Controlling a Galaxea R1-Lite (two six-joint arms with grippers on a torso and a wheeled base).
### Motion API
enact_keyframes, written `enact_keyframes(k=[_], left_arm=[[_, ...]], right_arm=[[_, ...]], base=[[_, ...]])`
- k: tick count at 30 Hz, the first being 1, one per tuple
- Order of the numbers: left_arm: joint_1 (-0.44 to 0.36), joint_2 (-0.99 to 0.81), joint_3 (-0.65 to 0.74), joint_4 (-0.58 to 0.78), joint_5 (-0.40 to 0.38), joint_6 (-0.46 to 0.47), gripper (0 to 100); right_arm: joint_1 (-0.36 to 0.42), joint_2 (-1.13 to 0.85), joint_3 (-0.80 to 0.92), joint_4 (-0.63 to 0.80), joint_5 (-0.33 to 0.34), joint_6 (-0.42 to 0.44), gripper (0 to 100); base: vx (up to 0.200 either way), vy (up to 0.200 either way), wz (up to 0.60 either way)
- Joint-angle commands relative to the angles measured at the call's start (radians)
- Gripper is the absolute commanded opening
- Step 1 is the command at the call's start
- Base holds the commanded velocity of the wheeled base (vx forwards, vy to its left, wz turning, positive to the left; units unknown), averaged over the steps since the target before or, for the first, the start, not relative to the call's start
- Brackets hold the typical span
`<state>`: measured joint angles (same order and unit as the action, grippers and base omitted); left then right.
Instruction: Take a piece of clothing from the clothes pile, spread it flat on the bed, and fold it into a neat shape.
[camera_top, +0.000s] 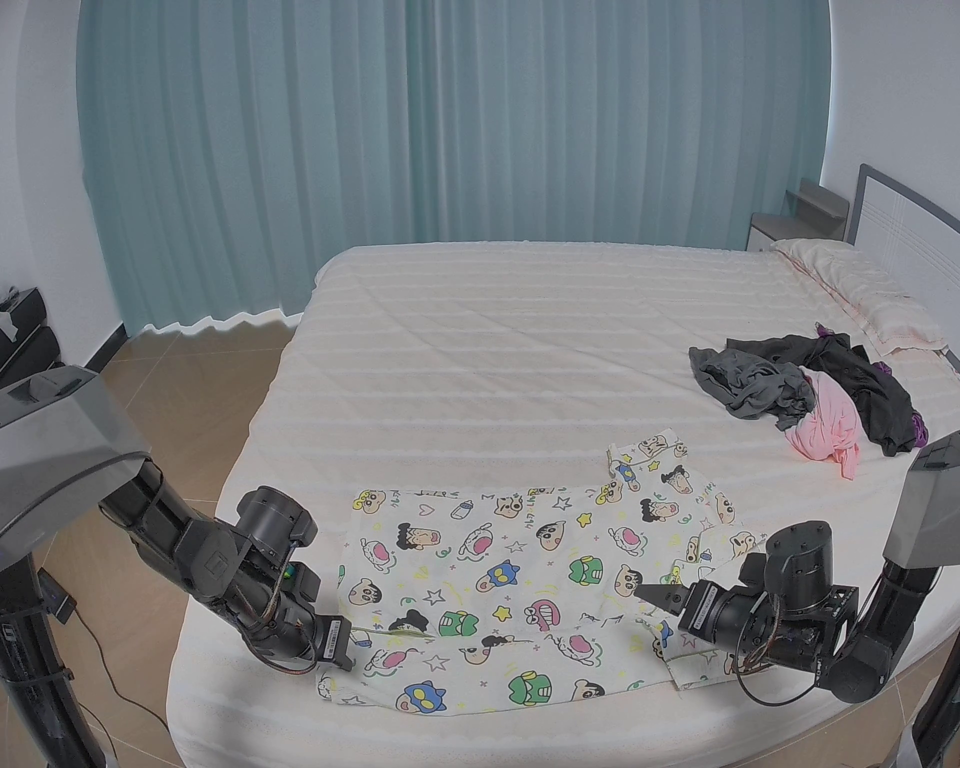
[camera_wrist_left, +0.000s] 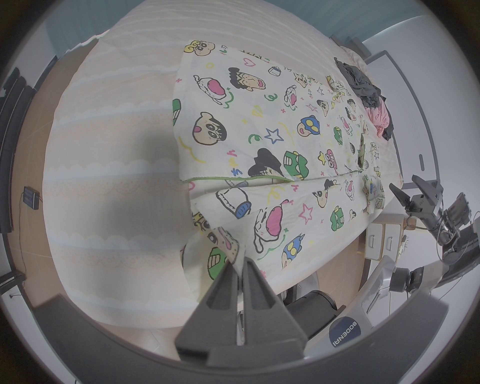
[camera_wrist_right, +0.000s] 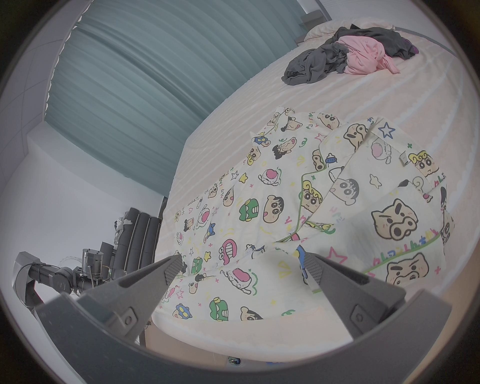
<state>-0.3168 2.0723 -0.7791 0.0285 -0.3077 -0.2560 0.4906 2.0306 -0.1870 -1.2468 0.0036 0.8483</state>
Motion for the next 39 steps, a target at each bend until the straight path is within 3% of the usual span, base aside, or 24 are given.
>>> enact_keyframes(k=[1, 2, 3, 15, 22, 35, 36, 39], left_arm=[[0.001, 0.011, -0.009, -0.001, 0.001, -0.008, 0], [-0.001, 0.011, -0.009, -0.004, 0.001, -0.023, 0], [-0.001, 0.011, -0.009, -0.004, 0.001, -0.025, 100], [0.021, 0.008, -0.029, -0.012, -0.01, -0.034, 100], [0.019, 0.06, -0.02, -0.171, -0.002, -0.028, 100], [-0.002, 0.078, -0.011, -0.179, 0.035, -0.019, 100], [-0.005, 0.081, -0.011, -0.179, 0.045, -0.019, 0], [-0.007, 0.084, -0.015, -0.179, 0.061, -0.026, 0]], right_arm=[[0.0, 0.002, 0.0, 0.0, 0.001, 0.0, 100], [0.0, 0.002, 0.0, 0.0, 0.001, 0.0, 100], [0.0, 0.002, 0.0, 0.0, 0.001, 0.0, 100], [-0.007, 0.002, 0.0, 0.0, -0.002, -0.002, 100], [-0.024, 0.003, 0.0, 0.0, 0.001, -0.003, 100], [-0.064, 0.016, -0.011, 0.0, 0.004, -0.003, 100], [-0.07, 0.017, -0.011, 0.0, 0.004, -0.003, 100], [-0.096, 0.025, -0.009, 0.0, 0.006, -0.009, 100]], base=[[0.0, 0.0, 0.0], [0.0, 0.0, 0.0], [0.0, 0.0, 0.0], [0.0, 0.0, 0.0], [0.0, 0.0, 0.0], [0.0, 0.0, 0.0], [0.0, 0.0, 0.0], [0.0, 0.0, 0.0]])
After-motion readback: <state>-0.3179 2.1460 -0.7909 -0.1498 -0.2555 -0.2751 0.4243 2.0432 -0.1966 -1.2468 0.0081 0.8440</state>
